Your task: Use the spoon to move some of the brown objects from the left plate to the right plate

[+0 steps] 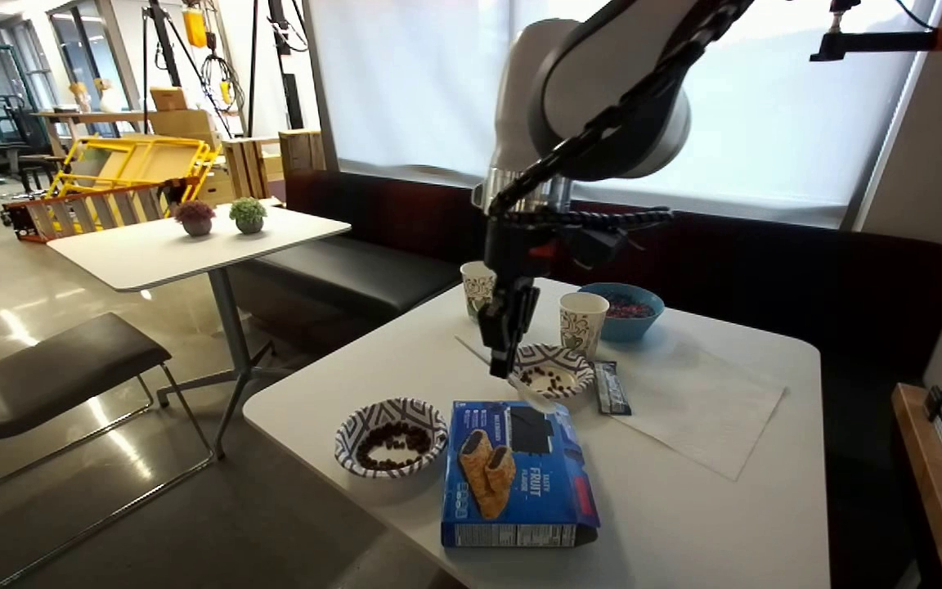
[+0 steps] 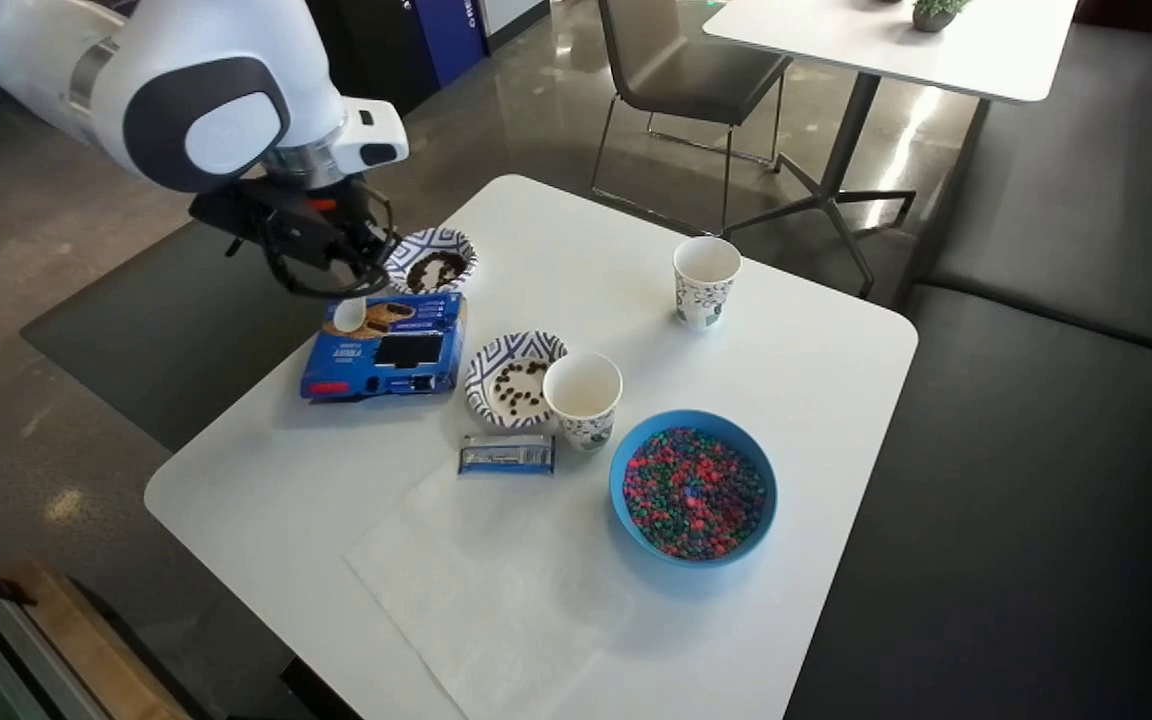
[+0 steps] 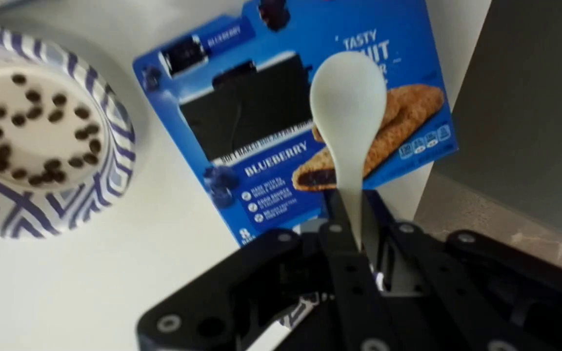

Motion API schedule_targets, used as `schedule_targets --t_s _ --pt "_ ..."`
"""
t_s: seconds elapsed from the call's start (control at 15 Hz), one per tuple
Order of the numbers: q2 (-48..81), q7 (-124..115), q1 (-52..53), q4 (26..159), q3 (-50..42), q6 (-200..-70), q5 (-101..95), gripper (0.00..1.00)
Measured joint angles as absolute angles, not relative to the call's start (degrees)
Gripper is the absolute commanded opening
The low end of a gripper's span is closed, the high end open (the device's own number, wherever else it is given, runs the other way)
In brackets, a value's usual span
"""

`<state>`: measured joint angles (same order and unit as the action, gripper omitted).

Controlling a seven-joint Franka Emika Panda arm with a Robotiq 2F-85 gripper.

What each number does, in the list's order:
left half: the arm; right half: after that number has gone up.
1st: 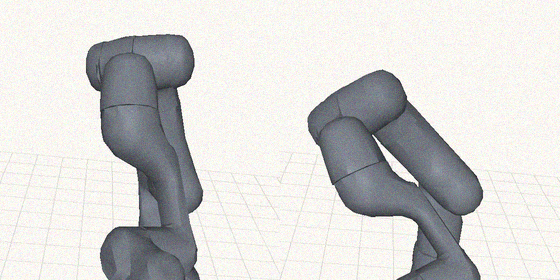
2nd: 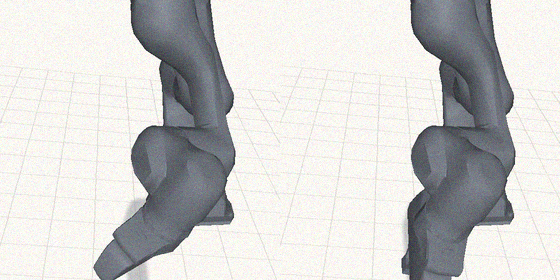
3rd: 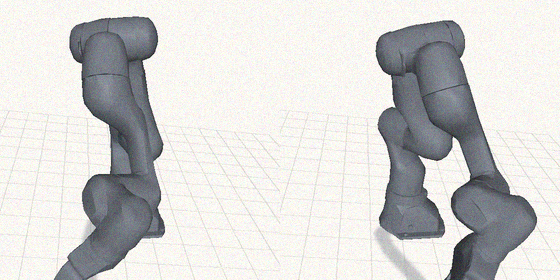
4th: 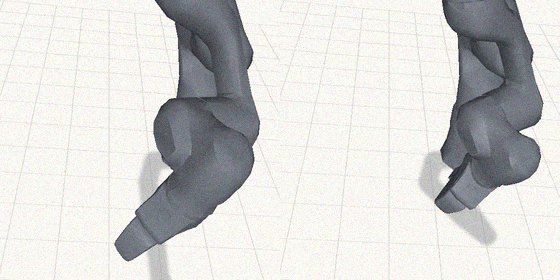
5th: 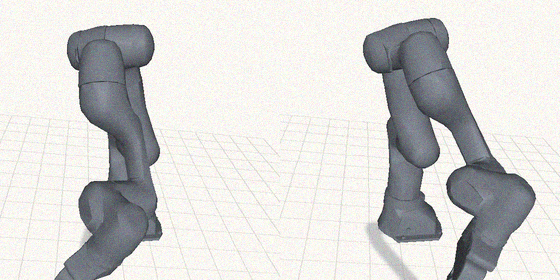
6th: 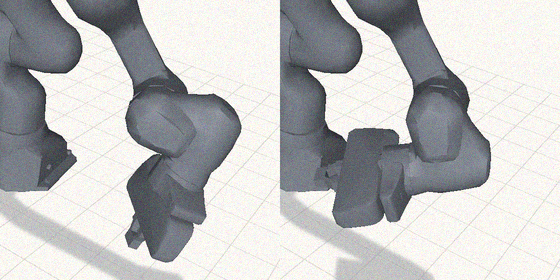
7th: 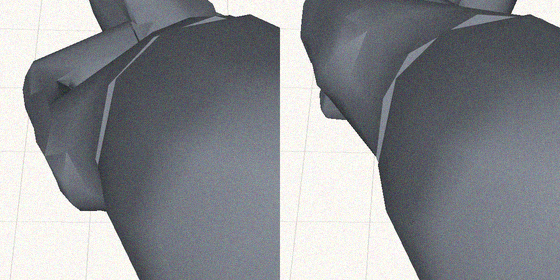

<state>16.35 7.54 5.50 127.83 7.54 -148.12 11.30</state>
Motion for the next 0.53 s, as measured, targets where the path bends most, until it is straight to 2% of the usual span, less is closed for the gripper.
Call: schedule_targets --t_s 0.53 --pt "34.14 22.34 5.53 105.36 10.73 -148.36 2.36 0.03"
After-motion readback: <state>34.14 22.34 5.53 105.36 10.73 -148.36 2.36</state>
